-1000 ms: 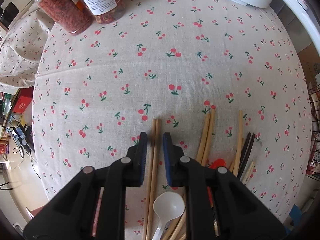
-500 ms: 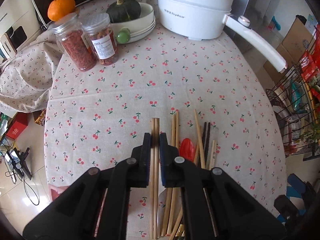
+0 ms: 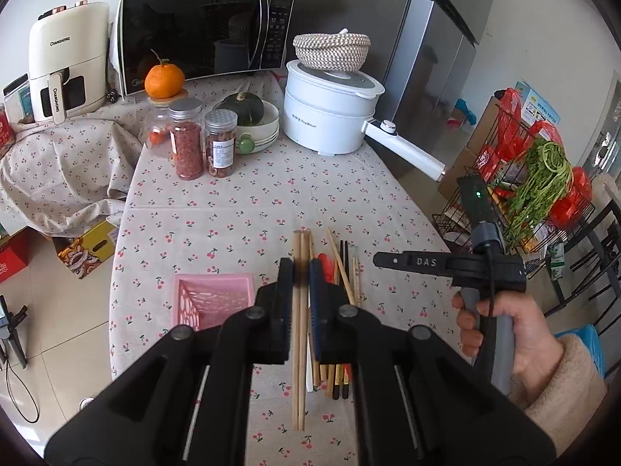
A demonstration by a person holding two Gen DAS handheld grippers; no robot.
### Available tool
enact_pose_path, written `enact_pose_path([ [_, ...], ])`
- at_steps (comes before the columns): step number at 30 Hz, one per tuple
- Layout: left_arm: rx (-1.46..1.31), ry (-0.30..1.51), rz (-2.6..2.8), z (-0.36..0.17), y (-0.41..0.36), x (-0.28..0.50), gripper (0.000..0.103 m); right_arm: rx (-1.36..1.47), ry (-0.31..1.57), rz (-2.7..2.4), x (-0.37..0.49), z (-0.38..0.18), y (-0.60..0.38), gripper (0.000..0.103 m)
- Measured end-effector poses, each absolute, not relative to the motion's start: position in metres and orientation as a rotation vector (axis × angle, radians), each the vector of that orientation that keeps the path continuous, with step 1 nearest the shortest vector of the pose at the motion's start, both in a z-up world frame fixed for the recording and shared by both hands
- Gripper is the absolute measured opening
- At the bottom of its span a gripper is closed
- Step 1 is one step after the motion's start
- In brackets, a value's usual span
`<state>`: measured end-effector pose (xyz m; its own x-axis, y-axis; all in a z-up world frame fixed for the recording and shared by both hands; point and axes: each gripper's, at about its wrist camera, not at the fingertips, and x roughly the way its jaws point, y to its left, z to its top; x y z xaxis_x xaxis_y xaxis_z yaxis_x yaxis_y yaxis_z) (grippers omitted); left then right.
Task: Organize utensils
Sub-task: 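Lift the wooden chopsticks toward the pink basket with the left gripper while the right gripper grasps a wooden chopstick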
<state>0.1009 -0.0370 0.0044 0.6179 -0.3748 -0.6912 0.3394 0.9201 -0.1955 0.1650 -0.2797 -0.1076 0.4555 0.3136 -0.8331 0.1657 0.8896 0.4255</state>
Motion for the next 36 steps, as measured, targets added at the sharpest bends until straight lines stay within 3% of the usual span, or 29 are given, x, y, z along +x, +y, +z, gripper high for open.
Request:
enact_pose_path([
  [11,-0.11,0.815,-0.491,-0.004,-0.008,0.097,0.009,0.343,1.208,0.043,0.23,-0.157,-0.247,0.018],
  [15,-0.12,0.804,-0.486,-0.003,0.0,0.098,0.009,0.265,1.207,0.016,0.233,-0.157,-0.241,0.007],
  [18,-0.133,0.776,-0.484,0.003,0.006,0.095,0.009,0.255,1.207,0.006,0.229,-0.155,-0.241,0.006],
  [28,-0.199,0.472,-0.425,0.064,0.04,0.07,0.009,0.207,1.007,0.062,0.165,-0.076,-0.237,0.006],
  [36,-0.265,0.293,-0.28,0.061,0.061,0.079,0.009,0.187,0.869,0.09,0.117,-0.026,-0.232,0.006],
])
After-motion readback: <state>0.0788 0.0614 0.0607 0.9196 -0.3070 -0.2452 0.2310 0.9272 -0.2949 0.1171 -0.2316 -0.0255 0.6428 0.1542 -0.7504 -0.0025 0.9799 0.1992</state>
